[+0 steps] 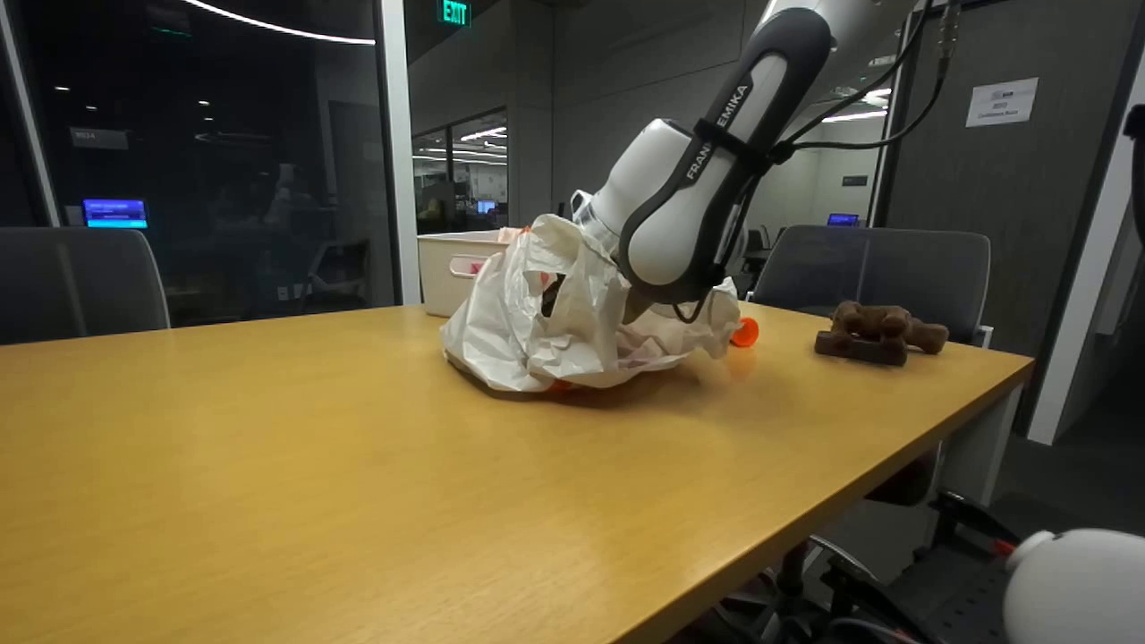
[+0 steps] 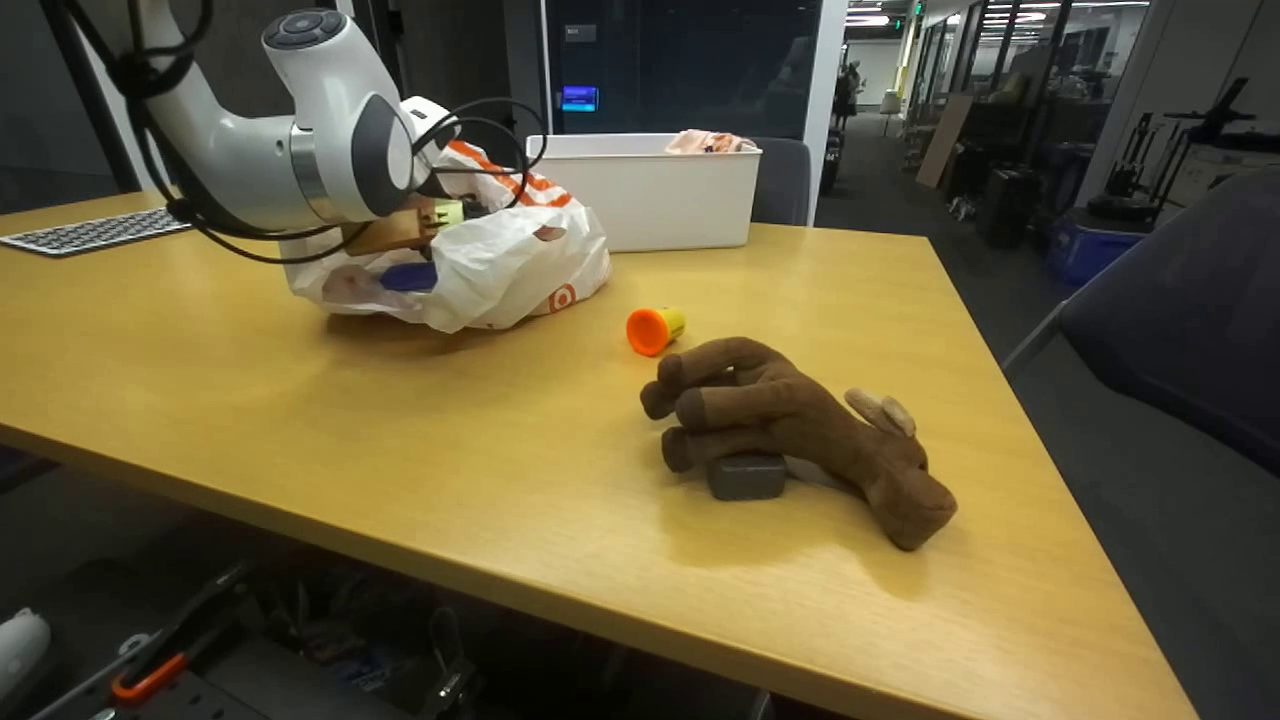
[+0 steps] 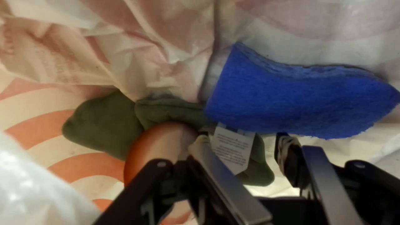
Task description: Remove the items from the plastic bag and place them on the table.
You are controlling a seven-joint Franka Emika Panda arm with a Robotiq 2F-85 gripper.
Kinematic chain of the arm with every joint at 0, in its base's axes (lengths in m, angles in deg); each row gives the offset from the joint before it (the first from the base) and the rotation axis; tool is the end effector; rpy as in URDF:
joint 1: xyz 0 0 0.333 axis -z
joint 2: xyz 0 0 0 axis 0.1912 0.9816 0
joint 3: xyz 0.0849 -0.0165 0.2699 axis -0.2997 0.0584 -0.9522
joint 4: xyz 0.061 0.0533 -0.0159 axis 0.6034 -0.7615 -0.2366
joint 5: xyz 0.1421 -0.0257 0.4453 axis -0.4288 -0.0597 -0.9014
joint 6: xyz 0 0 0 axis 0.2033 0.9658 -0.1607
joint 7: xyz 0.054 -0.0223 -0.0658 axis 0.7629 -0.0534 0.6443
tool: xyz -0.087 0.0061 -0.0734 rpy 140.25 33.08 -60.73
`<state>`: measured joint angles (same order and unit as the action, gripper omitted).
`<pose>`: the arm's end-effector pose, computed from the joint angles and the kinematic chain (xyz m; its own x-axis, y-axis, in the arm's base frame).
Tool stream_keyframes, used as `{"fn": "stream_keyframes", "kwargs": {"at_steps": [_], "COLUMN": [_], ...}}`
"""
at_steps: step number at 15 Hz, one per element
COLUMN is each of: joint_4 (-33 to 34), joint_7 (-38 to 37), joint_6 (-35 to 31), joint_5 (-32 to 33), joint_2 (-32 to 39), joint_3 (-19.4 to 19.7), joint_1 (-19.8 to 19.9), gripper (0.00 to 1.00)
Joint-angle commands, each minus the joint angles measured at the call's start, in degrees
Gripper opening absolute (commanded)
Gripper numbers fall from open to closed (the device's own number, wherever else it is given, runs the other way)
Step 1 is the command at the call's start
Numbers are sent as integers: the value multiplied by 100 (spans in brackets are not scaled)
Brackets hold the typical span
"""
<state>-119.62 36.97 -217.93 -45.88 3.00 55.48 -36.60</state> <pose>0.5684 0.2344 0.1798 0.5805 0.4946 0.6469 0.5325 -0.8316 0.1580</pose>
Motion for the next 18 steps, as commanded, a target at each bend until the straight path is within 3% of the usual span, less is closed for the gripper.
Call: {"fn": "stream_keyframes", "kwargs": {"at_steps": [1,3,8,12,17,18], "joint_4": [74,72,121,365,680,723], "joint_7": [122,116,-17,-60,23,59], "joint_6": [129,316,633,566,365,295], "joint_5": [-290,-378,-322,-316,-261,-227], "joint_2": [-146,-190,-166,192,603,630], "joint_3": [818,1246,1783,1871,1716,1569], "joint_1": [-657,-1004,-1512,-1641,-1481,-1339], "gripper": [89,100,100,100,100,75]}}
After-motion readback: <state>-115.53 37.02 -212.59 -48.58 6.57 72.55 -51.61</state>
